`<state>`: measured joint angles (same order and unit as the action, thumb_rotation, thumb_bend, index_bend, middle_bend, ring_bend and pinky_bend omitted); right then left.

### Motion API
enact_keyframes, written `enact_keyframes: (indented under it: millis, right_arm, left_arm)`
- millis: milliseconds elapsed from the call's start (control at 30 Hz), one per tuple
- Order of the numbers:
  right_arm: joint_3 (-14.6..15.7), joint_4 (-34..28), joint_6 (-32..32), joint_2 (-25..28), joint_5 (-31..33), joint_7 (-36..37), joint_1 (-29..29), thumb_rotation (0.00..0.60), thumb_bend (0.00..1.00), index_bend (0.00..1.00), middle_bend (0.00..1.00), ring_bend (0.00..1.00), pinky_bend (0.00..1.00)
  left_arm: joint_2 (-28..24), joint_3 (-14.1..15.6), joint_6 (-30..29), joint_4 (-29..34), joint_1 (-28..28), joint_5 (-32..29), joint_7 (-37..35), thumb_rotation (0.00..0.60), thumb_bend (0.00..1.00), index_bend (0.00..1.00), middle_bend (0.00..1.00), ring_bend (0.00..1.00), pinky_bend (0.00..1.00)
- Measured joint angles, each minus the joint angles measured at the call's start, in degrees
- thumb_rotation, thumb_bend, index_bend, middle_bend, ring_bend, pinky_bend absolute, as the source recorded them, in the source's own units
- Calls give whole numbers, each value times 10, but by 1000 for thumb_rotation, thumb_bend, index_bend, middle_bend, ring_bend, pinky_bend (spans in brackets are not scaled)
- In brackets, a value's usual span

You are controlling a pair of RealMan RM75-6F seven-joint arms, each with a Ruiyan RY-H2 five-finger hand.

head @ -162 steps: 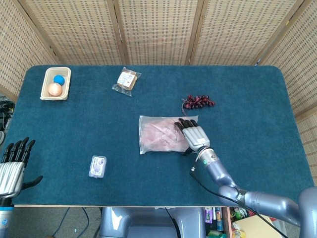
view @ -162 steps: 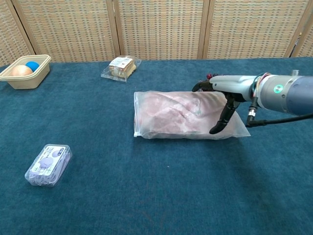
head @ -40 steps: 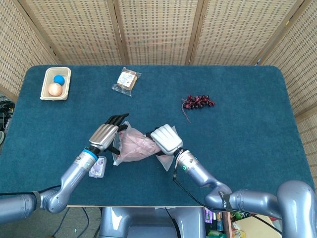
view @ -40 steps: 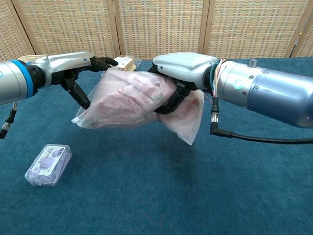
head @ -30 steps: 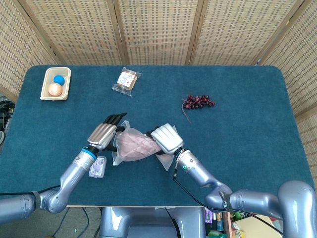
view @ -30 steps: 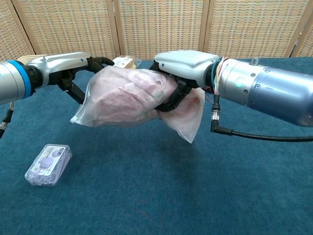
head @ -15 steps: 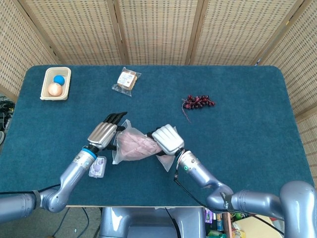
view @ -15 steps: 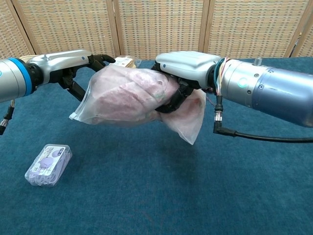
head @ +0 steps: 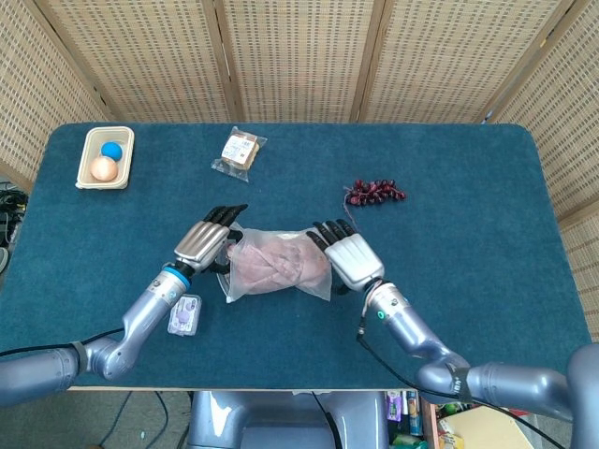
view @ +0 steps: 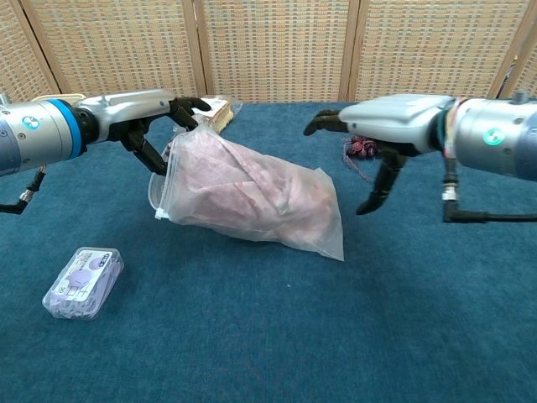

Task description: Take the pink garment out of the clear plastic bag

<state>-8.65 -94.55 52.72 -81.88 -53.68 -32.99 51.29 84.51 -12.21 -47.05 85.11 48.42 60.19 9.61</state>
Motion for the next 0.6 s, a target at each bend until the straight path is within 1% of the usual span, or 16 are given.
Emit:
enact_keyframes:
  millis: [67, 167, 233, 300, 333, 400, 433, 467, 500, 567, 600]
  right_arm:
    - [18, -13, 4, 23, -9, -6, -9, 600, 92, 0, 0, 0, 24]
    - [40, -20, 12, 41, -47, -7, -23, 600, 89, 0, 8, 2, 25]
    - [55, -18, 20, 47, -88, -2, -33, 600, 89, 20, 57, 35, 38]
    - [71, -8, 30, 51, -140, 6, -41, 600, 91, 70, 162, 130, 84]
    - [78, -1, 35, 51, -166, 10, -44, 600, 92, 86, 199, 166, 106]
    - [94, 22, 49, 49, -232, 21, -50, 600, 95, 128, 301, 273, 200]
    - [101, 35, 56, 47, -261, 26, -51, 600, 95, 139, 334, 306, 241]
    - [108, 50, 63, 45, -291, 30, -53, 600, 95, 154, 379, 351, 307]
    - [117, 72, 72, 41, -331, 36, -54, 600, 95, 165, 417, 385, 366]
    - [129, 110, 86, 33, -387, 42, -53, 600, 95, 178, 468, 428, 445]
    - [136, 138, 94, 25, -423, 43, -51, 600, 94, 181, 483, 441, 467]
  left_arm:
    - [0, 1, 2, -3, 3, 0, 2, 600, 498, 707, 0, 0, 0]
    - [-1, 0, 4, -3, 7, -2, 6, 600, 498, 707, 0, 0, 0]
    - [-5, -1, 3, 0, 10, -4, 12, 600, 498, 707, 0, 0, 0]
    - [-9, -2, 0, 6, 12, -6, 18, 600, 498, 707, 0, 0, 0]
    - [-11, -3, -2, 9, 13, -7, 20, 600, 498, 707, 0, 0, 0]
    - [-16, -6, -4, 15, 14, -12, 23, 600, 498, 707, 0, 0, 0]
    - [-18, -7, -5, 17, 15, -14, 24, 600, 498, 707, 0, 0, 0]
    - [-20, -8, -6, 19, 16, -17, 26, 600, 498, 707, 0, 0, 0]
    - [-22, -10, -6, 20, 17, -20, 29, 600, 498, 707, 0, 0, 0]
    - [-24, -11, -6, 23, 19, -26, 33, 600, 498, 707, 0, 0, 0]
    - [-25, -12, -6, 25, 20, -28, 34, 600, 498, 707, 0, 0, 0]
